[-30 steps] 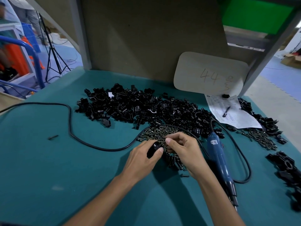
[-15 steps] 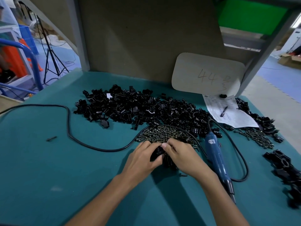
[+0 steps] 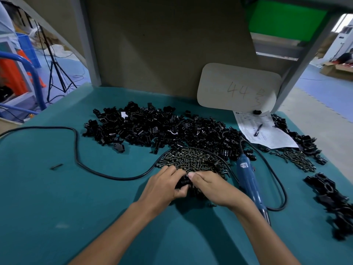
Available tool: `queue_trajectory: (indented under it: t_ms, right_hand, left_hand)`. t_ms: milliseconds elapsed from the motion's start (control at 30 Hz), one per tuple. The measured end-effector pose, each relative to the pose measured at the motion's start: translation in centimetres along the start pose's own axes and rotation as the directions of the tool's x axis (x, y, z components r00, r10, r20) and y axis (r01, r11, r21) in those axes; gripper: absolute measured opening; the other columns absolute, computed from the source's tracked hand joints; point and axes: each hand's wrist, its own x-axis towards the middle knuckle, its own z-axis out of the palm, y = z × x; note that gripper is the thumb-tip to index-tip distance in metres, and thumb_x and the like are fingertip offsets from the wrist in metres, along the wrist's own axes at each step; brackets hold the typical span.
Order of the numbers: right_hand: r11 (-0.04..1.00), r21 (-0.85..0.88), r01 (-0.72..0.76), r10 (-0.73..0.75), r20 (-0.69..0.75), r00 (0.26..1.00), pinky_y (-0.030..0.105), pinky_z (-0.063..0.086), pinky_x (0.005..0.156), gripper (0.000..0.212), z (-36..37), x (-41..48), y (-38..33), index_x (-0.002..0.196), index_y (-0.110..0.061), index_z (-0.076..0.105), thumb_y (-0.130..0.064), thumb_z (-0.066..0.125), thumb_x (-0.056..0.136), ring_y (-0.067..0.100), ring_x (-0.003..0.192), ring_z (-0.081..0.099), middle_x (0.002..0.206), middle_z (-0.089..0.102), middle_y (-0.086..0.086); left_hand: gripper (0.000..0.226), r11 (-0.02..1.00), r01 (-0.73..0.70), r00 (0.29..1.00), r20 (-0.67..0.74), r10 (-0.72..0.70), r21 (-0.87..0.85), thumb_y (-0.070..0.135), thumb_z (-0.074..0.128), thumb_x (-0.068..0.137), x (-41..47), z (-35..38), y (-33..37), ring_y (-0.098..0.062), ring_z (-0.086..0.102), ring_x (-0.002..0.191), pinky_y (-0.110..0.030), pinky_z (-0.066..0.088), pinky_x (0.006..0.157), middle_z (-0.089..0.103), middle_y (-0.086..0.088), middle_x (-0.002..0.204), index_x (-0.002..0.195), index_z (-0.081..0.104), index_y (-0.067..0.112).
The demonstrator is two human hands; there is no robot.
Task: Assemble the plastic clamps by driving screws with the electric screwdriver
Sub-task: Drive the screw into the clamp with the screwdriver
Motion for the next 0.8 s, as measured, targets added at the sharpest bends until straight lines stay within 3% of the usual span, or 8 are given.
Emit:
queue_trajectory:
  t_ms: [167, 267, 367, 433, 600, 700, 767, 800]
  right_hand:
    - [0.995, 0.100, 0.013, -0.012, -0.010, 1.000, 0.035, 0.035, 0.064, 0.038, 0.6, -0.4, 0.5, 0.074, -0.028, 0.048, -0.039, 0.040, 0.109, 0.006, 0.063, 0.040, 0.065, 0.044, -0.015]
    - [0.995, 0.104, -0.011, 0.011, 0.003, 1.000, 0.032, 0.038, 0.069, 0.035, 0.4, -0.9, 0.3, 0.076, -0.035, 0.048, -0.041, 0.039, 0.109, 0.005, 0.069, 0.041, 0.070, 0.045, -0.019]
    - [0.996, 0.089, -0.002, -0.006, 0.088, 0.996, 0.024, 0.036, 0.066, 0.024, -0.4, -1.5, 0.0, 0.087, -0.037, 0.048, -0.040, 0.039, 0.110, 0.005, 0.070, 0.037, 0.076, 0.041, -0.016]
    - [0.997, 0.072, 0.020, -0.029, 0.126, 0.992, 0.023, 0.036, 0.065, 0.021, -0.9, -1.7, -0.3, 0.095, -0.026, 0.048, -0.036, 0.039, 0.111, 0.005, 0.071, 0.037, 0.079, 0.041, -0.010]
    - [0.994, 0.108, 0.033, -0.040, 0.064, 0.997, 0.030, 0.038, 0.066, 0.035, -0.5, -1.9, -0.5, 0.079, -0.019, 0.045, -0.034, 0.038, 0.110, 0.006, 0.066, 0.039, 0.070, 0.043, -0.013]
    - [0.999, -0.048, -0.002, 0.001, -0.036, 0.999, 0.039, 0.045, 0.068, 0.046, -1.0, -2.2, -0.4, 0.080, -0.024, 0.049, -0.061, 0.034, 0.100, 0.006, 0.067, 0.047, 0.071, 0.051, -0.014]
    - [0.964, -0.249, -0.099, 0.037, -0.239, 0.970, 0.038, 0.050, 0.077, 0.053, -2.7, -2.9, 1.0, 0.094, -0.029, 0.057, -0.076, 0.031, 0.091, 0.008, 0.082, 0.058, 0.089, 0.060, -0.013]
    - [0.915, -0.344, -0.210, 0.063, -0.392, 0.918, 0.039, 0.051, 0.082, 0.054, -3.7, -3.5, 2.2, 0.108, -0.029, 0.058, -0.074, 0.035, 0.092, 0.014, 0.093, 0.059, 0.103, 0.061, -0.008]
  left_hand:
    - [0.026, 0.999, -0.035, 0.999, 0.032, 0.035, -0.002, 0.039, 0.053, 0.087, 0.0, -0.1, -0.2, -0.015, 0.049, 0.074, -0.033, 0.048, 0.052, 0.055, 0.006, 0.081, 0.095, 0.064, 0.017]
    - [0.032, 0.995, 0.051, 0.982, 0.185, -0.033, -0.092, 0.055, 0.040, 0.091, 0.2, -0.4, -0.5, -0.010, 0.044, 0.075, -0.032, 0.042, 0.060, 0.051, 0.013, 0.082, 0.093, 0.050, 0.025]
    - [0.032, 0.981, 0.117, 0.946, 0.318, -0.062, -0.156, 0.063, 0.034, 0.091, 0.6, -0.6, -0.8, -0.009, 0.047, 0.071, -0.029, 0.035, 0.057, 0.052, 0.013, 0.078, 0.089, 0.044, 0.032]
    - [0.030, 0.981, 0.107, 0.944, 0.325, -0.049, -0.163, 0.063, 0.036, 0.090, 0.7, -0.8, -0.8, -0.008, 0.046, 0.075, -0.026, 0.034, 0.059, 0.050, 0.015, 0.080, 0.090, 0.044, 0.034]
    - [0.034, 0.998, 0.029, 0.972, 0.233, -0.013, -0.064, 0.055, 0.039, 0.092, 0.7, -0.7, -0.1, -0.007, 0.039, 0.086, -0.029, 0.042, 0.071, 0.049, 0.014, 0.091, 0.102, 0.053, 0.027]
    - [0.037, 0.998, 0.034, 0.982, 0.190, -0.024, -0.049, 0.054, 0.039, 0.091, 0.5, -0.7, 0.0, -0.009, 0.039, 0.085, -0.030, 0.043, 0.071, 0.051, 0.011, 0.092, 0.104, 0.057, 0.023]
    - [0.037, 0.995, 0.075, 0.986, 0.157, -0.064, -0.060, 0.053, 0.042, 0.092, 0.1, -0.6, -0.5, -0.011, 0.043, 0.087, -0.029, 0.043, 0.073, 0.054, 0.010, 0.093, 0.103, 0.059, 0.022]
    - [0.037, 0.994, 0.099, 0.984, 0.151, -0.090, -0.053, 0.052, 0.043, 0.093, -0.1, -0.6, -0.9, -0.012, 0.045, 0.088, -0.028, 0.042, 0.075, 0.055, 0.010, 0.093, 0.103, 0.060, 0.021]
